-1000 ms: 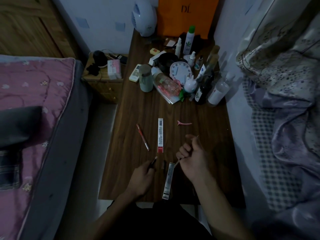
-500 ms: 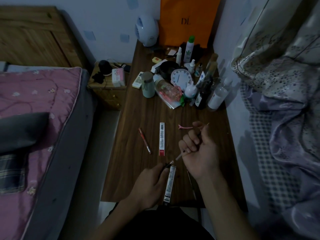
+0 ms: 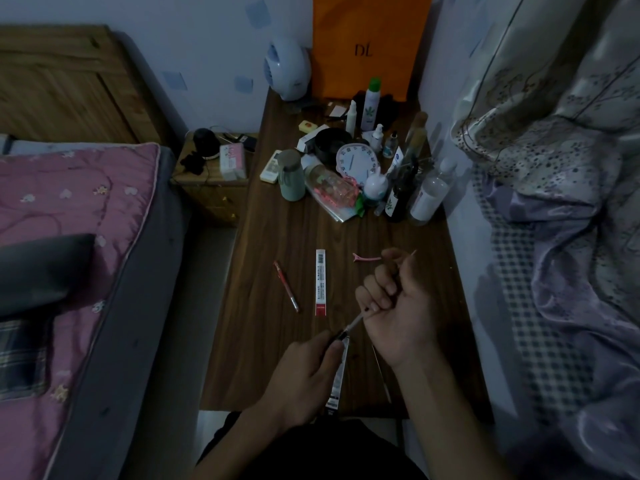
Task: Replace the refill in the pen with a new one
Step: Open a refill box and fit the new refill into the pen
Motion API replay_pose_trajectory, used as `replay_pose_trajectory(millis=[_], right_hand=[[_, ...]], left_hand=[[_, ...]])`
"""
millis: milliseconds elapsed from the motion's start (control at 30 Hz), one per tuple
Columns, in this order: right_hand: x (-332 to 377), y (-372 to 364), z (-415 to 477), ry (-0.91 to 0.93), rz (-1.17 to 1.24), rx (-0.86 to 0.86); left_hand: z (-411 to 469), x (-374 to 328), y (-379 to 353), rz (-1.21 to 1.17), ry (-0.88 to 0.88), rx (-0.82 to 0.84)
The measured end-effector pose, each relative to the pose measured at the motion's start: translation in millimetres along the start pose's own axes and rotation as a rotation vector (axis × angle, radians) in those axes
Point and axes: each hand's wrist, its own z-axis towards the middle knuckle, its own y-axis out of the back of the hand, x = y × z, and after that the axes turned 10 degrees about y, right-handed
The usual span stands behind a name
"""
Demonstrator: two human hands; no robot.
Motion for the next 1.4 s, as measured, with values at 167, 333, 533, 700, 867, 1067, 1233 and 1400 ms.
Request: replay_pose_trajectory(millis=[167, 333, 533, 700, 867, 1067, 1233, 1400], right_hand=[[3, -4, 1, 0.011, -0.018, 0.009], [9, -9, 1, 0.046, -0.082, 0.023], [11, -20, -6, 0.147, -0.213, 0.115], [11, -24, -6, 0.143, -0.198, 0.112], [6, -19, -10, 0.091, -0.264, 0.101], [0, -7, -14, 0.122, -0.766, 0.080], [3, 4, -14, 0.061, -0.957, 0.017], [-1, 8, -16, 0.017, -0.847, -0.057]], left_hand=[[2, -5, 1, -0.001, -0.021, -0.007], [6, -9, 2, 0.014, -0.036, 0.011], [7, -14, 2, -0.015, -0.036, 0.022], [8, -19, 5, -0.047, -0.041, 0.028], [10, -19, 5, -0.046, -0.055, 0.009], [14, -10, 11, -0.069, 0.008, -0.041], [19, 7, 15, 0.022, 0.036, -0.036], [20, 10, 13, 0.041, 0.047, -0.016]])
